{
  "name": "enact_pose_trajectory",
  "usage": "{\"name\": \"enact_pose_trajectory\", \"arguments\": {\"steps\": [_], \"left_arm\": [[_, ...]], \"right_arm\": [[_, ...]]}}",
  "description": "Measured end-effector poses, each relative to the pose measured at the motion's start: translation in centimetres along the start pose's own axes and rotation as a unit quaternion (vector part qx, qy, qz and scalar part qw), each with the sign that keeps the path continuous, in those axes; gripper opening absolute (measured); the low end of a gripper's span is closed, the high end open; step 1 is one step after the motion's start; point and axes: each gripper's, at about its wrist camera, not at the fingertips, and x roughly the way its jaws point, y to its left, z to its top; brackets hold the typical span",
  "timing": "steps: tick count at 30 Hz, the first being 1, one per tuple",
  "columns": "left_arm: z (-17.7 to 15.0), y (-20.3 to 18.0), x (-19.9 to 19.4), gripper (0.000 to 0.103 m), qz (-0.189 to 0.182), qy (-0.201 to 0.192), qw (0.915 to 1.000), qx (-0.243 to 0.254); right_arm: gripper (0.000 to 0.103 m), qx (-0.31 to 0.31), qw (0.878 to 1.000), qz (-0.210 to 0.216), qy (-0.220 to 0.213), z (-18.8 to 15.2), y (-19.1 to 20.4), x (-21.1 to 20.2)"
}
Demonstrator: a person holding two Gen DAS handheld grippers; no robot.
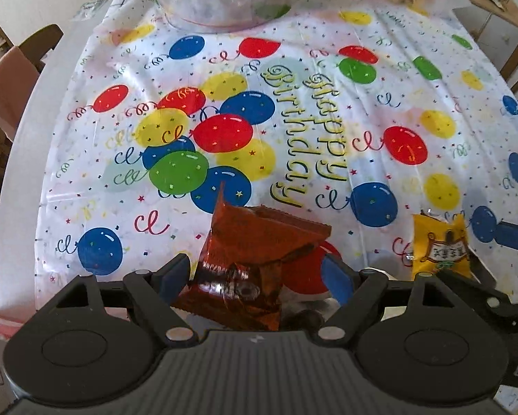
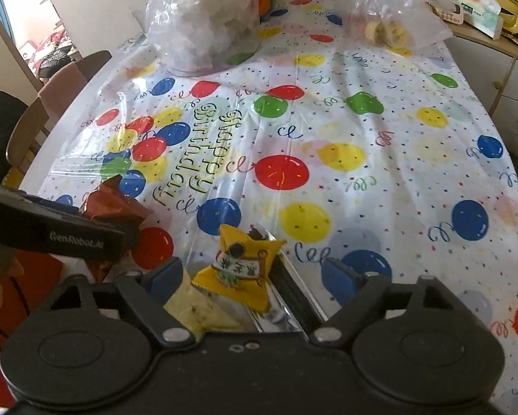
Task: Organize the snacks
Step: 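Grasp the brown Oreo packet with the left tool while the right tool grasps the yellow packet, then carry the Oreo packet in the left tool into the box while the right tool carries the yellow packet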
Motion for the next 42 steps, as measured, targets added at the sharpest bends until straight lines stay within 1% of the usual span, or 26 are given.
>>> {"name": "enact_pose_trajectory", "arguments": {"steps": [4,8,9,10,12,15,21,31,37,42], "left_arm": [[0.0,0.0,0.8,0.083,-0.002,0.004,1.0,0.0],[-0.2,0.1,1.4,0.082,-0.005,0.006,1.0,-0.002],[-0.3,0.2,1.4,0.08,-0.006,0.005,1.0,-0.003],[-0.3,0.2,1.4,0.077,-0.007,0.005,0.9999,-0.005],[-0.4,0.3,1.7,0.063,-0.007,0.01,0.9999,-0.01],[-0.6,0.5,1.8,0.053,-0.007,0.013,0.9998,-0.014],[-0.9,0.9,1.3,0.045,-0.012,0.006,0.9994,-0.032],[-1.7,1.2,-1.5,0.044,-0.026,-0.016,0.9982,-0.052],[-2.7,1.3,-4.5,0.044,-0.038,-0.033,0.9968,-0.063],[-3.9,1.5,-7.2,0.044,-0.047,-0.044,0.9958,-0.065]], "right_arm": [[0.077,-0.007,1.0,-0.011,0.003,0.2,0.5,0.9],[0.061,-0.01,1.0,-0.017,0.007,0.1,0.7,1.5],[0.058,-0.012,1.0,-0.016,0.007,0.1,0.8,1.6],[0.056,-0.014,1.0,-0.016,0.006,0.1,0.9,1.6],[0.045,-0.021,1.0,-0.014,0.007,0.1,1.1,1.7],[0.034,-0.029,0.999,-0.015,0.005,-0.1,1.4,1.7],[0.033,-0.029,0.999,-0.017,-0.005,-0.2,1.3,1.1],[0.033,-0.017,0.999,-0.016,-0.031,-0.4,0.8,-2.5],[0.033,-0.014,0.999,-0.009,-0.046,-1.2,0.9,-5.8],[0.033,-0.019,0.998,-0.008,-0.059,-2.1,1.8,-8.5]]}}
